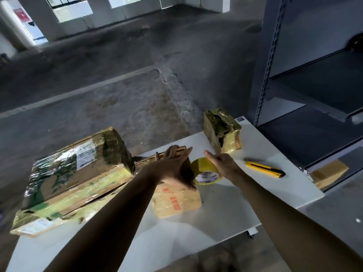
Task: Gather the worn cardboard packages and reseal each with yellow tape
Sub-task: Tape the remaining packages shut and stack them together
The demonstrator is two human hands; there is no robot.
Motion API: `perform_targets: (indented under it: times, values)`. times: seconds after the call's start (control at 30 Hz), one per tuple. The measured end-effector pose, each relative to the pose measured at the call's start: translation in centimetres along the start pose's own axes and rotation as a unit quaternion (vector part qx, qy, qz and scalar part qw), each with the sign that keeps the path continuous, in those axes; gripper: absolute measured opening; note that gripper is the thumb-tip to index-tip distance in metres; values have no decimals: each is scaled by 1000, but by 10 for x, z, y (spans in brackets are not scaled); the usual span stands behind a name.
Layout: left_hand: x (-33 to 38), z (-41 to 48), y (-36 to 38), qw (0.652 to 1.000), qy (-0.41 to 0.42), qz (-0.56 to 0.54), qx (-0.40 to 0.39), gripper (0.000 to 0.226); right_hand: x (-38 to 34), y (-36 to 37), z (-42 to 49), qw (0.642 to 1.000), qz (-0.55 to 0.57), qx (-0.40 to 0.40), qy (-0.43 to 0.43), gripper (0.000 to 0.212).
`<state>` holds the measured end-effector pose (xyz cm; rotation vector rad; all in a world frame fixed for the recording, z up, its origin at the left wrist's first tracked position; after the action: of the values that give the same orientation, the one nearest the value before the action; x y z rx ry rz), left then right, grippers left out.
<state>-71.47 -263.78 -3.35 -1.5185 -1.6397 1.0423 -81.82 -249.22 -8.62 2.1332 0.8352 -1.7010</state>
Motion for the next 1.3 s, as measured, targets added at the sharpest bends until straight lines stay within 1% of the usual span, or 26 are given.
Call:
perform_targets:
  times: [0.03,0.1,0.17,0.23,0.27,0.3,0.33,0.37,0.4,0.47,0.5,0.53,0.57,0.6,0.63,0.7,0.73,0.8,0.9,0.97,1.03,1.13,1.2,1.23,1.27,1.3]
  values:
    - [2,2,-2,1000,2,5,7,130,-1,0,-2,1000,-3,3,2,57]
    - [0,3,-8,1000,1,10,28,112,0,-1,-2,1000,-10,9,6,58]
    - [-5,-1,-11,999,3,-1,48,96,-9,-3,-5,1000,7,17,-9,56]
    - [-9,-9,-21,996,17,-34,86,87,-29,-2,-7,994,103,30,-27,48]
    - [-13,-15,-27,991,24,-68,115,83,-39,-3,-6,981,186,44,-32,39]
    - [-18,-22,-32,984,33,-103,140,80,-52,-3,-5,960,271,52,-42,28]
    - [-23,-30,-37,977,42,-125,167,78,-67,-1,-3,938,340,39,-56,24]
    - [-29,-39,-39,971,51,-137,190,77,-85,6,-5,922,380,-9,-69,31]
    - [-35,-47,-37,966,57,-150,202,77,-99,17,-7,918,385,-63,-73,38]
    - [-46,-65,-21,952,38,-228,201,79,-113,43,-11,926,346,-137,-57,40]
    - [-51,-72,-7,949,19,-253,189,83,-116,55,-14,935,314,-154,-61,37]
    - [-55,-78,8,948,-2,-269,172,92,-115,66,-17,943,287,-154,-66,26]
    - [-59,-83,24,954,-21,-253,161,100,-110,76,-17,950,264,-149,-68,17]
    - [-65,-85,38,956,-34,-248,154,107,-101,86,-16,958,243,-143,-59,16]
    - [-69,-89,47,958,-40,-242,146,111,-94,97,-21,963,223,-146,-42,17]
    - [-81,-94,64,960,-43,-247,123,117,-84,113,-25,972,185,-141,-13,40]
    - [-86,-97,71,962,-47,-248,105,121,-81,121,-26,977,163,-137,-7,44]
    - [-94,-101,83,962,-60,-254,85,128,-84,137,-33,982,119,-144,-22,46]
    - [-95,-100,94,949,-85,-289,92,122,-88,158,-43,984,69,-155,-60,52]
    - [-92,-97,104,940,-86,-312,104,107,-85,170,-46,980,61,-174,-70,59]
    - [-97,-94,118,920,-95,-357,128,96,-81,182,-47,978,44,-192,-67,63]
    - [-113,-92,145,894,-129,-404,143,90,-70,199,-50,974,22,-214,-69,40]
    - [-114,-88,155,890,-124,-412,150,81,-66,206,-52,974,35,-213,-69,39]
    - [-114,-87,158,888,-121,-417,153,81,-64,206,-51,976,41,-205,-65,37]
    - [-114,-86,160,887,-123,-418,154,84,-62,206,-49,977,42,-201,-58,32]
    - [-115,-85,160,889,-124,-414,155,89,-58,204,-46,977,41,-200,-53,32]
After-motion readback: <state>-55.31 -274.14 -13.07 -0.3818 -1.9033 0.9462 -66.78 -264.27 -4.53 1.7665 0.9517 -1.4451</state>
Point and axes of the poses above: each hand's wrist, its own z-axis towards the middle knuckle, its own y-axis out of the palm, x = y × z, the point moved 8 cm from there along z, towards the middle knuckle, and after that the axes turned 13 degrees about z, right-handed, at the moved point
